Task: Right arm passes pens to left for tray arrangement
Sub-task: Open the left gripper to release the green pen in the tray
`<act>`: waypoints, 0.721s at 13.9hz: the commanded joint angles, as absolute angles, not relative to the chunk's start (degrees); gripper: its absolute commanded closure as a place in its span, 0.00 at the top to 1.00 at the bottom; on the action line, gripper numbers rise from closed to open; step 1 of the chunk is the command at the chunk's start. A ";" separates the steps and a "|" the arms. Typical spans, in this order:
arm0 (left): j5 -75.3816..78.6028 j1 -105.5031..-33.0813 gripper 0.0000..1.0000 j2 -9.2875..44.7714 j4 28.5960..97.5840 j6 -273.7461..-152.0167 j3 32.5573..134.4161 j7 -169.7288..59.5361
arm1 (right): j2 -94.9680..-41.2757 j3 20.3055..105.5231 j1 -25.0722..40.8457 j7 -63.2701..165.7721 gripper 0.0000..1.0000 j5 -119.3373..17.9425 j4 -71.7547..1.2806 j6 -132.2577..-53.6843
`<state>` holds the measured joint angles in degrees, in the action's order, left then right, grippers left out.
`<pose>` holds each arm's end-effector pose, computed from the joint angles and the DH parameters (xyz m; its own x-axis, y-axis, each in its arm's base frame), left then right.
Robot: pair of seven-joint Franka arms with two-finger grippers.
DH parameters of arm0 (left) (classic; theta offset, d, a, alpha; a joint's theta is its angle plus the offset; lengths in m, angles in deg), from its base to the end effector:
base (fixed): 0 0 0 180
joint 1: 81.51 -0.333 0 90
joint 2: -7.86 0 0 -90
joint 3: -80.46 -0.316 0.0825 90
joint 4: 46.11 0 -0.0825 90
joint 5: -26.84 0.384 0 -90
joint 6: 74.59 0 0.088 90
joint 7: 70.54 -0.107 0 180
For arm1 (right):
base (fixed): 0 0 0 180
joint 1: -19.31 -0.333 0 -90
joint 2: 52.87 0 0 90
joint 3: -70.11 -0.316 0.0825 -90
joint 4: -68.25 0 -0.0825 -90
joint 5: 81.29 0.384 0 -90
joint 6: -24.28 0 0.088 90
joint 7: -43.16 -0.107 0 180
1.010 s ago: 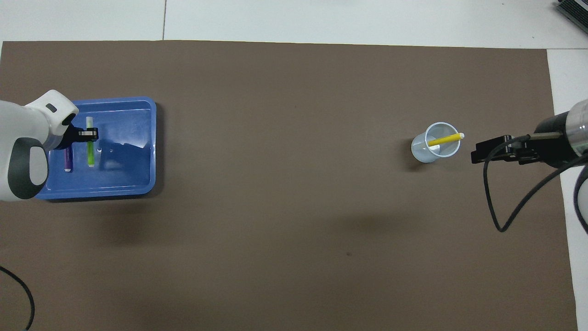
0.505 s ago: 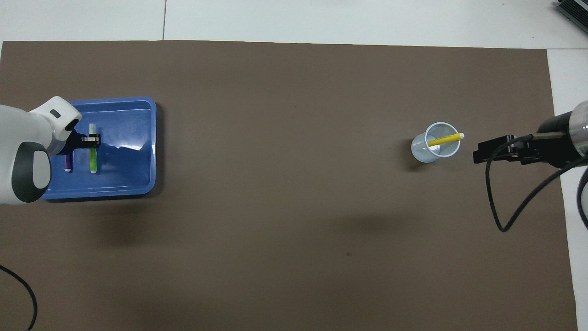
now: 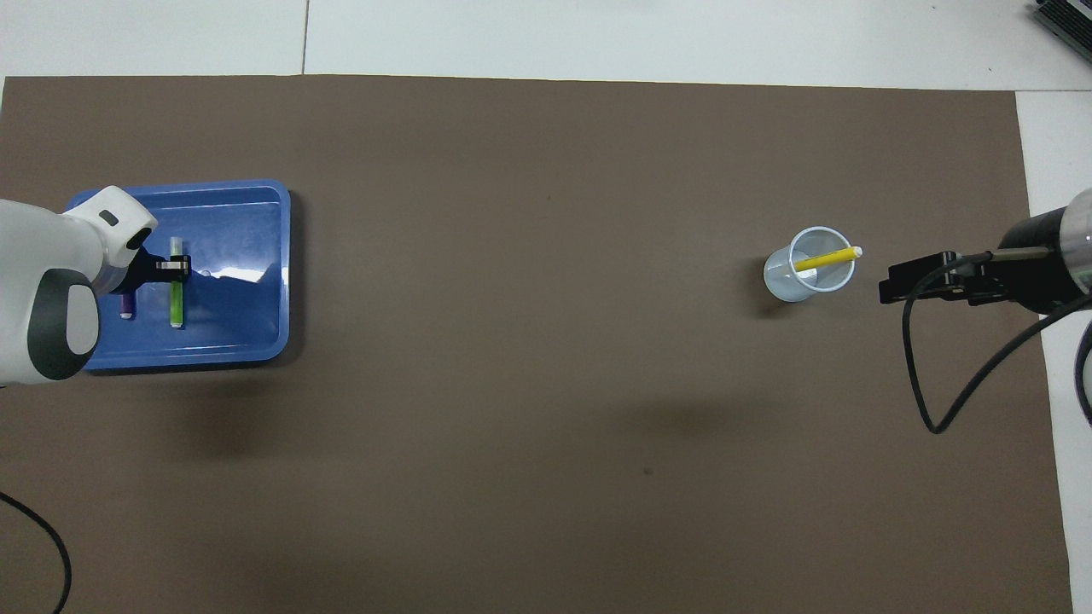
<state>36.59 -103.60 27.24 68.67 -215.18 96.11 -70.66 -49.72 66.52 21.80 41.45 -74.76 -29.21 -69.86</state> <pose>0.6108 0.0757 0.3062 0.9919 0.0038 0.1266 0.0082 -0.9994 -0.0344 0.5416 0.0227 0.5998 0.9998 -0.0188 -0.0068 -0.0194 -0.9938 -0.1098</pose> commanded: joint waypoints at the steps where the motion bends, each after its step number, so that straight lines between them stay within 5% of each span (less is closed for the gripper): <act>1: 37.65 -104.18 0.00 26.23 70.87 -215.83 96.37 -70.63 | -48.65 66.25 22.04 43.25 1.00 -75.93 -30.10 -69.77; 2: 37.65 -104.18 0.00 26.23 70.79 -215.74 96.37 -70.45 | -48.65 66.16 22.04 43.25 1.00 -75.93 -30.10 -69.85; 3: 37.65 -104.18 0.19 26.40 70.26 -215.83 96.37 -70.45 | -48.65 66.25 22.04 44.30 1.00 -75.93 -30.10 -70.12; 5: 37.65 -104.18 0.38 26.49 70.00 -215.91 96.45 -70.89 | -48.65 66.25 22.21 46.23 1.00 -75.93 -30.36 -70.82; 7: 37.73 -104.10 1.00 26.58 69.30 -215.65 96.46 -71.15 | -48.65 66.25 22.56 48.51 1.00 -75.93 -30.80 -72.66; 10: 37.73 -103.22 1.00 25.70 67.98 -215.21 96.46 -70.98 | -49.00 66.25 23.87 52.82 1.00 -75.93 -32.38 -75.21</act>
<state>36.62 -103.55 27.09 68.11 -215.24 96.55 -70.77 -49.73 66.74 22.14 49.55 -74.79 -29.85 -72.82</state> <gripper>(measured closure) 0.300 0.000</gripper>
